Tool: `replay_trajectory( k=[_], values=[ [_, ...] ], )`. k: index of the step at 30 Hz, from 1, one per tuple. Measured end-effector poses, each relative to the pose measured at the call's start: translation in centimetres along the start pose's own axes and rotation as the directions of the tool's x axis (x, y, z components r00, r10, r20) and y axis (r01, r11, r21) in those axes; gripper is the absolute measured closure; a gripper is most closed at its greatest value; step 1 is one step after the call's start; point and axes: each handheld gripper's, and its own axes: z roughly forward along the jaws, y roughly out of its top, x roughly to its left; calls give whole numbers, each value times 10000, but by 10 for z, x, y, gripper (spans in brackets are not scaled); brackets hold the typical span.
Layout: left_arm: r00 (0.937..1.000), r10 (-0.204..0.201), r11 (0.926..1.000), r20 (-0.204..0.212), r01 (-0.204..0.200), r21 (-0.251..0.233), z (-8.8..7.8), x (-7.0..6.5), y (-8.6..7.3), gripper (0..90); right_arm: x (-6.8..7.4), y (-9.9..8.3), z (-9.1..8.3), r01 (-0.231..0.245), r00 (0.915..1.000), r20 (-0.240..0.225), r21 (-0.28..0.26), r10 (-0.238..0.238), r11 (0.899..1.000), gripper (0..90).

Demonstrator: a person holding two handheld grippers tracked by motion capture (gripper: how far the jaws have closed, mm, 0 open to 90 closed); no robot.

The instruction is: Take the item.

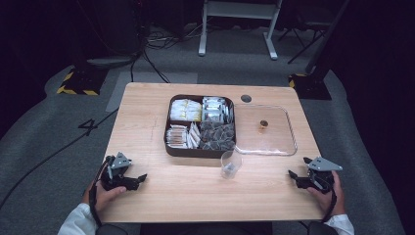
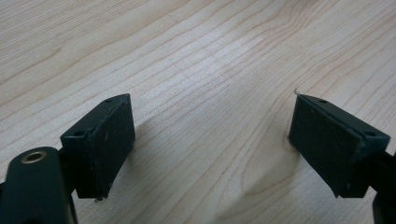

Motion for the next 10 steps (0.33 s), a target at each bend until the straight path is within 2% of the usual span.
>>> replay_trajectory(
  k=[10],
  values=[
    [10000,-79,10000,-23,79,-6,0,0,0,146,0,0,0,12,10000,-23,-8,-12,10000,181]
  ],
)
